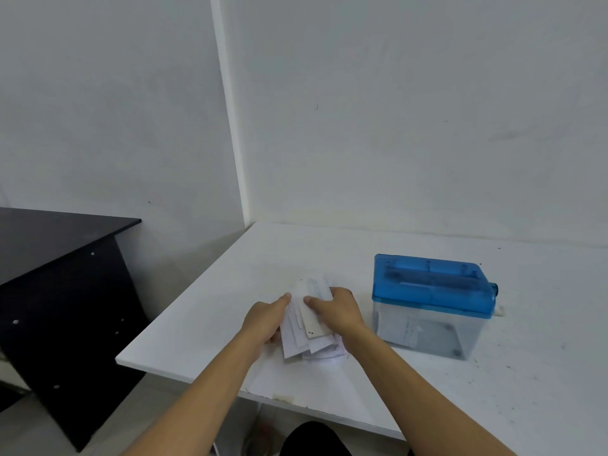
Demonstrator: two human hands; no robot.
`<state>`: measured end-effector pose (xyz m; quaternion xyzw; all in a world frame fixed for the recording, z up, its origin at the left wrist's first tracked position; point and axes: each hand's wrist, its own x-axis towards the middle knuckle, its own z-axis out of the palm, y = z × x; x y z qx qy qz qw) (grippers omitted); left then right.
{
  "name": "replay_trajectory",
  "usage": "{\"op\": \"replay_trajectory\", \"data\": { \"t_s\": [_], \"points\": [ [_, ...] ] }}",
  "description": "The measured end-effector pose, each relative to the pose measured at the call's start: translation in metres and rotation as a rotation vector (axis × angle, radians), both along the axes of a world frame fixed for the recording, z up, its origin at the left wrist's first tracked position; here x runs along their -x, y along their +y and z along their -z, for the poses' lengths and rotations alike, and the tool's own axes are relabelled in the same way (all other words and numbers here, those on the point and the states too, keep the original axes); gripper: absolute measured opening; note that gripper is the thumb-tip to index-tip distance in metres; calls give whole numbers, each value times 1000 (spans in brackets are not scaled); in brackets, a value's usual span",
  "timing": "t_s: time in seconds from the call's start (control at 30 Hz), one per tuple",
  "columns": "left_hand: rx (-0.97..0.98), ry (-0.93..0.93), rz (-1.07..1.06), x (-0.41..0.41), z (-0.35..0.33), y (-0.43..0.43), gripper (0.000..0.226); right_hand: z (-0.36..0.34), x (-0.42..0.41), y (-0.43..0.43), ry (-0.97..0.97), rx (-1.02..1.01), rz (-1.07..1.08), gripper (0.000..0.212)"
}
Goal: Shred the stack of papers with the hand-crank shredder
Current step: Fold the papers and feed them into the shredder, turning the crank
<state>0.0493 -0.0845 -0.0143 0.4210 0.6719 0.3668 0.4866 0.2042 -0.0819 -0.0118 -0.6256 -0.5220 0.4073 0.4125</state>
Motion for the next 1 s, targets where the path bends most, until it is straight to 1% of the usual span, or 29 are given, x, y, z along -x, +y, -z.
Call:
{"op": "replay_trajectory", "data": {
  "t_s": [0.07,0.1,0.17,0.23,0.3,0.4,0.47,0.5,0.53,0.57,0.63,0.7,0.73,0.77,0.83,0.9,1.0],
  "points": [
    [18,-75,9,-4,-1,2,43,-4,-2,-2,30,14,-20,34],
    [17,-75,7,-5,0,3,40,-3,-4,-2,10,21,-25,36],
    [-16,42,28,-3,0,2,28,-1,-7,-2,-94,41,-20,36],
    [-54,164,37,-1,5,2,17,1,-10,-5,-175,46,27,32],
    [-65,267,66,1,5,1,14,2,-15,-6,-166,30,70,24],
    [-70,429,116,0,2,-2,30,1,-17,-7,-73,4,98,17],
    [-114,622,82,-4,1,-4,47,-2,-16,-7,-1,-12,111,18],
    [-151,691,53,-6,-2,-5,52,-4,-15,-8,50,-20,121,19],
    [-185,689,32,-8,-4,-5,55,-5,-12,-7,108,-26,125,19],
    [-209,621,20,-10,-6,-4,59,-6,-9,-8,166,-26,124,19],
    [-153,294,1,-13,-13,-1,60,-8,-3,-9,253,-21,109,17],
    [-84,-3,0,-14,-16,3,48,-8,1,-9,269,-13,77,19],
    [-81,-88,-12,-12,-14,5,38,-8,1,-8,235,-3,57,20],
    [-98,-126,-36,-9,-11,7,29,-7,1,-8,187,6,44,20],
    [-119,-156,-70,-7,-10,8,21,-6,-1,-8,124,12,57,22],
    [-114,-178,-81,-5,-7,6,18,-5,-4,-8,134,19,89,23],
    [-115,-101,-80,-3,0,5,15,-4,-5,-7,172,36,137,22]
  ]
}}
